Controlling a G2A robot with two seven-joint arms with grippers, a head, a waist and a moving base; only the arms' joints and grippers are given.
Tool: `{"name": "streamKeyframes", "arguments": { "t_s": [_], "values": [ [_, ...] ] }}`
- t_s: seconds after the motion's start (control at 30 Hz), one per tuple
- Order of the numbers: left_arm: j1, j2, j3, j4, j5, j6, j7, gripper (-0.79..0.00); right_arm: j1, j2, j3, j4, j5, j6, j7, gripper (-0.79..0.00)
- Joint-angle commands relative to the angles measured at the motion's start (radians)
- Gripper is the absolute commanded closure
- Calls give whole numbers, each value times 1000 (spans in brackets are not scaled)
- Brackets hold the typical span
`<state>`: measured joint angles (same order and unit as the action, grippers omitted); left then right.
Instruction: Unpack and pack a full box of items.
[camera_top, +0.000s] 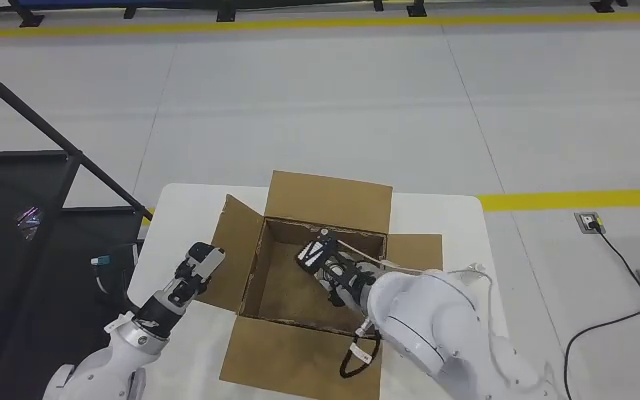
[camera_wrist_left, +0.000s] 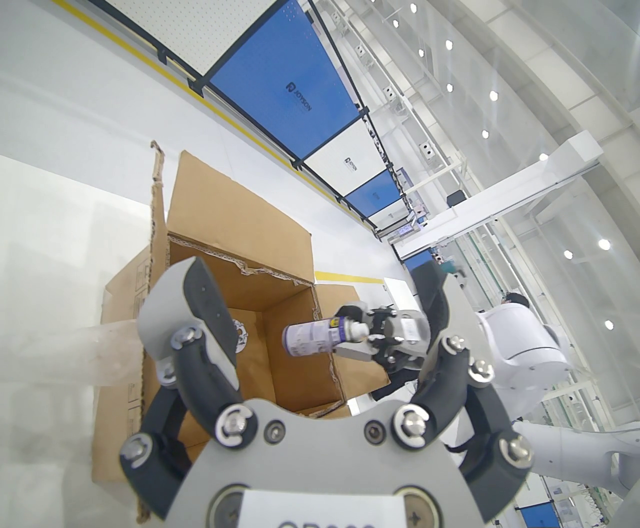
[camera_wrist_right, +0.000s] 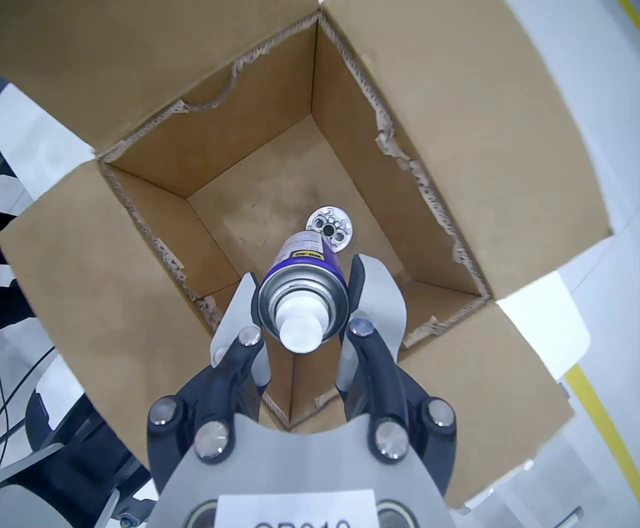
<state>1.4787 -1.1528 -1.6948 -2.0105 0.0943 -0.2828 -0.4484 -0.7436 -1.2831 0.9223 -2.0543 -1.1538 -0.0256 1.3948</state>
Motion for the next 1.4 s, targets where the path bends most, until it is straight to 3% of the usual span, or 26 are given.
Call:
{"name": "streamKeyframes", "arguments": {
  "t_s": [0.0, 0.2, 0.53, 0.77, 0.87, 1.17, 1.37],
  "values": [
    [0, 0, 0, 0, 0, 0, 0, -785, -21, 9, 50, -76, -27, -6, 34, 0],
    [0, 0, 0, 0, 0, 0, 0, -785, -156, 39, 245, -296, -114, -2, 89, 0],
    [0, 0, 0, 0, 0, 0, 0, -785, -374, 68, 566, -296, -56, -62, 54, 0],
    [0, 0, 0, 0, 0, 0, 0, -785, -617, 78, 782, -296, -7, -49, -65, 0],
    [0, 0, 0, 0, 0, 0, 0, -785, -734, 76, 855, -296, -27, 8, -100, 0],
    [0, 0, 0, 0, 0, 0, 0, -785, -968, 69, 945, -296, 64, -10, -302, 0],
    [0, 0, 0, 0, 0, 0, 0, -785, -973, 69, 903, -201, 65, -47, -404, 0]
  ]
}}
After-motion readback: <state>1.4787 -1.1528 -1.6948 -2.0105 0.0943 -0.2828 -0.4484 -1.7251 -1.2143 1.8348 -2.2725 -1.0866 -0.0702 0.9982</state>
